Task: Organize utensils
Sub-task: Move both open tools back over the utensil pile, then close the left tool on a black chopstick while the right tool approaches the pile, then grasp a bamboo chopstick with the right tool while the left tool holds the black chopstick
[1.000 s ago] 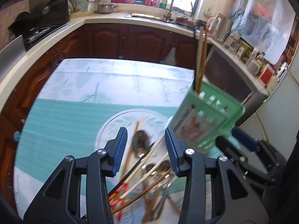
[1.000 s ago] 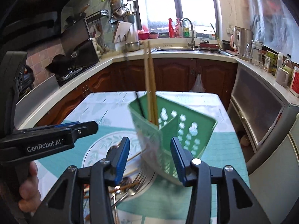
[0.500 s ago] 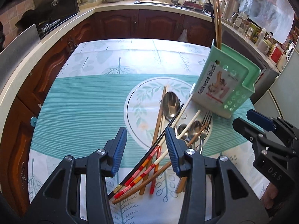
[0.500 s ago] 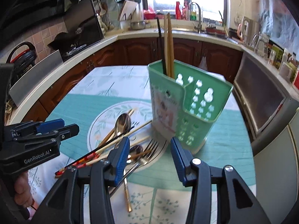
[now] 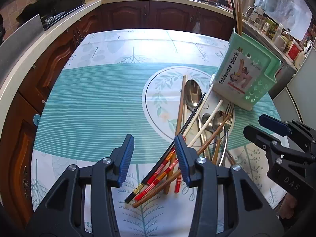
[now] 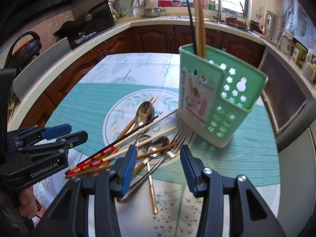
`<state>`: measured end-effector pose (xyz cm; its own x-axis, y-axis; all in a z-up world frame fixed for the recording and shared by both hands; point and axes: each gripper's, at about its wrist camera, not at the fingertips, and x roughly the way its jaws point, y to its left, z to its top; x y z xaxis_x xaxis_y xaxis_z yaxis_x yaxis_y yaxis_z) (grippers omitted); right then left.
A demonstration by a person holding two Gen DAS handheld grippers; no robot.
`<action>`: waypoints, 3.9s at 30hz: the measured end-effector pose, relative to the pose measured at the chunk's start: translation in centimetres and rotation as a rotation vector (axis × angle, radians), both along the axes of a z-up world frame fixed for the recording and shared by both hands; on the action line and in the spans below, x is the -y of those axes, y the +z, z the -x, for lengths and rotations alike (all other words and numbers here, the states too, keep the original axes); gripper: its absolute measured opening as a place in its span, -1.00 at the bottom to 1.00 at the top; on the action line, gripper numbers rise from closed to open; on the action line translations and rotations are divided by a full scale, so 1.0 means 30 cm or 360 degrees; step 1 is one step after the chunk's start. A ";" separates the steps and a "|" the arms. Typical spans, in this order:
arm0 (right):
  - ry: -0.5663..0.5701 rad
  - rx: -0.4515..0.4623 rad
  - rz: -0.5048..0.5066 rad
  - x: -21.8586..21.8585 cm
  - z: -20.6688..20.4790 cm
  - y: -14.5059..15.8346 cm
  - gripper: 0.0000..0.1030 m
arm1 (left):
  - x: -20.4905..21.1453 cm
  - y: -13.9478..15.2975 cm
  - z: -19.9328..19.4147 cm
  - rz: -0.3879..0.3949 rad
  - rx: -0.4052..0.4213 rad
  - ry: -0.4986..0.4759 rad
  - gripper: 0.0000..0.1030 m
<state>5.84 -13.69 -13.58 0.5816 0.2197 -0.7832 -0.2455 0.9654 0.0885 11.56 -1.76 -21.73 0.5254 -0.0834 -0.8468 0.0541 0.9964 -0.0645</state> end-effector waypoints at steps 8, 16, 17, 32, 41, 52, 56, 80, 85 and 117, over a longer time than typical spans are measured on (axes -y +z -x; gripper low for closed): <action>0.0027 -0.0134 -0.0061 -0.030 -0.010 -0.057 -0.12 | -0.059 -0.065 -0.012 0.0091 -0.0108 -0.0052 -0.23; 0.0026 -0.0213 -0.0103 -0.028 -0.024 -0.108 -0.12 | -0.026 -0.099 -0.072 0.0164 -0.0195 -0.0206 -0.23; 0.0022 -0.0221 -0.0112 -0.025 -0.028 -0.113 -0.12 | -0.011 -0.101 -0.084 0.0160 -0.0206 -0.0238 -0.23; -0.0019 -0.0255 -0.0222 0.044 -0.040 -0.143 -0.12 | 0.108 -0.166 -0.227 0.0024 -0.0378 -0.0536 -0.62; -0.0020 -0.0282 -0.0249 0.056 -0.045 -0.163 -0.12 | 0.138 -0.167 -0.246 -0.0119 -0.0396 -0.0612 -0.62; -0.0034 -0.0287 -0.0271 0.073 -0.045 -0.166 -0.12 | 0.179 -0.180 -0.304 -0.0216 -0.0507 -0.0799 -0.62; -0.0033 -0.0294 -0.0282 0.076 -0.045 -0.167 -0.12 | 0.179 -0.191 -0.361 -0.0171 -0.0628 -0.0844 -0.62; -0.0060 -0.0319 -0.0292 0.083 -0.065 -0.153 -0.12 | 0.267 -0.213 -0.356 -0.0435 -0.0776 -0.0988 -0.93; -0.0111 -0.0399 -0.0388 0.109 -0.095 -0.159 -0.16 | 0.221 -0.195 -0.357 -0.0399 -0.0737 -0.0853 -0.93; -0.0639 -0.0913 -0.0668 0.015 -0.302 -0.270 -0.79 | -0.013 0.028 -0.135 0.0023 -0.0445 -0.0600 -0.93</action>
<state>14.90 -14.15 -21.69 0.2122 0.4210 -0.8819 0.3056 0.8286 0.4691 15.62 -1.38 -20.89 0.2080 -0.2377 -0.9488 0.3906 0.9095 -0.1422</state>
